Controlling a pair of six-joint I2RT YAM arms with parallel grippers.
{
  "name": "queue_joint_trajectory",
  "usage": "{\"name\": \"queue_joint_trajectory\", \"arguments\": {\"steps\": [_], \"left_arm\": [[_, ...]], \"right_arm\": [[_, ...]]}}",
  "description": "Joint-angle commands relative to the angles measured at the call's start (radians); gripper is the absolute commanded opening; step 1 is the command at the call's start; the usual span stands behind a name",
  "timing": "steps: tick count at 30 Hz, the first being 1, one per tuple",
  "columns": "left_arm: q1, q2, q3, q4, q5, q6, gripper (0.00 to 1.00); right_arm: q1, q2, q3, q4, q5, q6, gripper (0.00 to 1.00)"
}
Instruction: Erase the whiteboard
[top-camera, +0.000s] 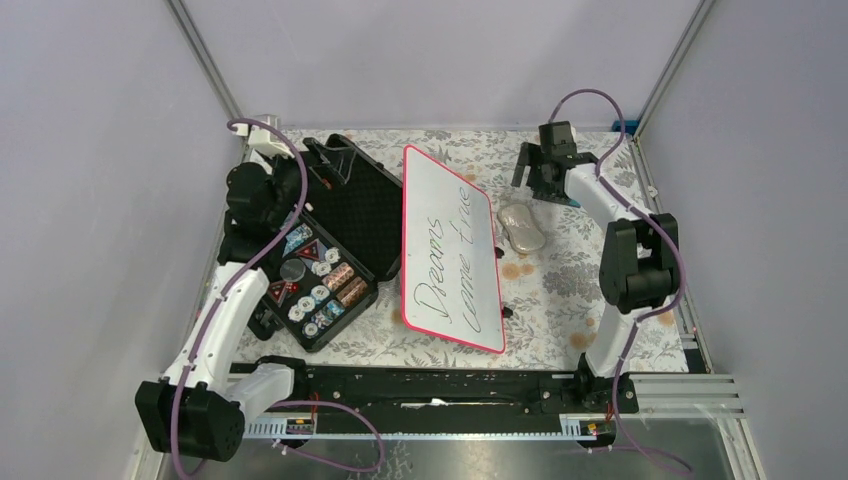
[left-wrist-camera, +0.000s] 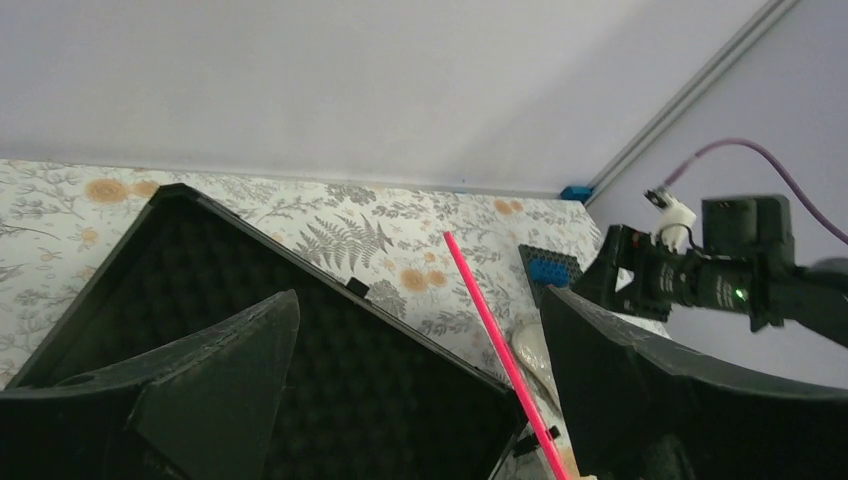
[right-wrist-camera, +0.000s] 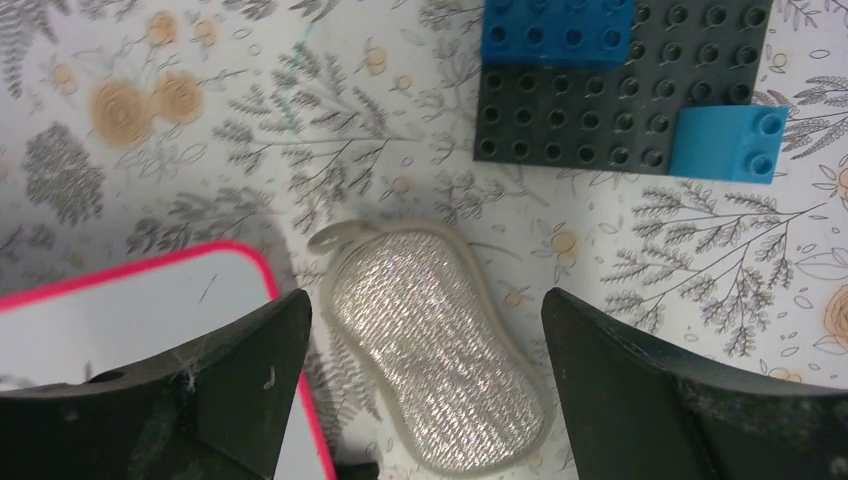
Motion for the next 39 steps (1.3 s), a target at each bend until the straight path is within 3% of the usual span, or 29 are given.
{"name": "queue_joint_trajectory", "arguments": {"steps": [1, 9, 15, 24, 32, 37, 39], "left_arm": [[-0.021, 0.025, 0.035, 0.048, 0.057, 0.026, 0.99], [-0.037, 0.058, 0.038, 0.049, 0.092, 0.019, 0.99], [-0.042, 0.084, 0.039, 0.059, 0.13, 0.008, 0.99], [-0.058, 0.1, 0.051, 0.035, 0.133, 0.028, 0.99], [-0.074, 0.103, 0.056, 0.023, 0.129, 0.035, 0.99], [-0.086, 0.106, 0.065, 0.009, 0.123, 0.038, 0.99], [-0.088, 0.117, 0.072, 0.004, 0.132, 0.039, 0.99]], "right_arm": [[-0.032, 0.077, 0.107, -0.092, -0.021, -0.013, 0.86], [-0.134, 0.119, -0.018, -0.006, -0.251, -0.042, 0.72], [-0.158, 0.115, -0.117, 0.123, -0.397, -0.023, 0.74], [-0.177, 0.143, -0.15, 0.167, -0.465, -0.01, 0.68], [-0.145, 0.161, -0.155, 0.172, -0.389, -0.021, 0.64], [-0.094, 0.197, -0.115, 0.114, -0.2, -0.06, 0.63], [-0.084, 0.21, -0.11, 0.097, -0.147, -0.071, 0.59]]}}
